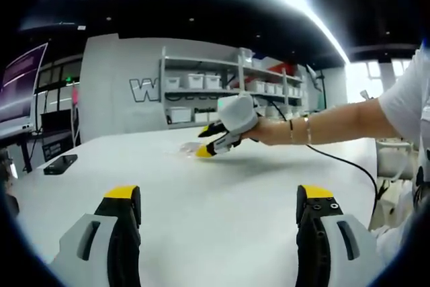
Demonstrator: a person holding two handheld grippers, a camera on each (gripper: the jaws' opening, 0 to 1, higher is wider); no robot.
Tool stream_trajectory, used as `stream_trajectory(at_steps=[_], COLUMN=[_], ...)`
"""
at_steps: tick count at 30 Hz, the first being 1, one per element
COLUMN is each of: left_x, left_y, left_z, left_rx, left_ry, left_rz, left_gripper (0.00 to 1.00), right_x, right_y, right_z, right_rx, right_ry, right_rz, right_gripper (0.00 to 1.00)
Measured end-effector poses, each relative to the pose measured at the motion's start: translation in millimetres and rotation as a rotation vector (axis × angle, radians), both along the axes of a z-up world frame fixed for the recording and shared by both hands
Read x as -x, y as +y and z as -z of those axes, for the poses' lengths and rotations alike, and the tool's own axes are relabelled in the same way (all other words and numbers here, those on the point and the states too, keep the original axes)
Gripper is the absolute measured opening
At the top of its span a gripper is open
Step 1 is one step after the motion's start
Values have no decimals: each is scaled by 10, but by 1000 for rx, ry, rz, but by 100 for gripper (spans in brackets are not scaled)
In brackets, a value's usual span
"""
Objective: Open the resealable bag by pulling the two sides of the seal apart until the entire bag opening is separated and visibly accessible.
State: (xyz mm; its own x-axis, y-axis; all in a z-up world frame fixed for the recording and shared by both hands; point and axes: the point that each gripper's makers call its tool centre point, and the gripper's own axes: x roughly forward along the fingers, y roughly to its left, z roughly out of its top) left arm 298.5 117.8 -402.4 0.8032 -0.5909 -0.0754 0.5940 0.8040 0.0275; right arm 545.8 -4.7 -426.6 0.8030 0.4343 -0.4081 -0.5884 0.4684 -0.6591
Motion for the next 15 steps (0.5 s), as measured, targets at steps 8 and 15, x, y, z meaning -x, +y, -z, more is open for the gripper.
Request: stream_trajectory(at_steps=[8,15], left_x=[-12,-29], left_y=[30,32], left_z=[-3,-1], left_rx=[5,5], left_ry=[-1,1], left_rz=[-8,-10], left_gripper=[95,95], right_x=[-61,-114], right_y=[16,4], right_z=[28,23], right_rx=[24,88], right_ry=[0,-39], right_rz=[-9,-21], right_gripper=[37,36])
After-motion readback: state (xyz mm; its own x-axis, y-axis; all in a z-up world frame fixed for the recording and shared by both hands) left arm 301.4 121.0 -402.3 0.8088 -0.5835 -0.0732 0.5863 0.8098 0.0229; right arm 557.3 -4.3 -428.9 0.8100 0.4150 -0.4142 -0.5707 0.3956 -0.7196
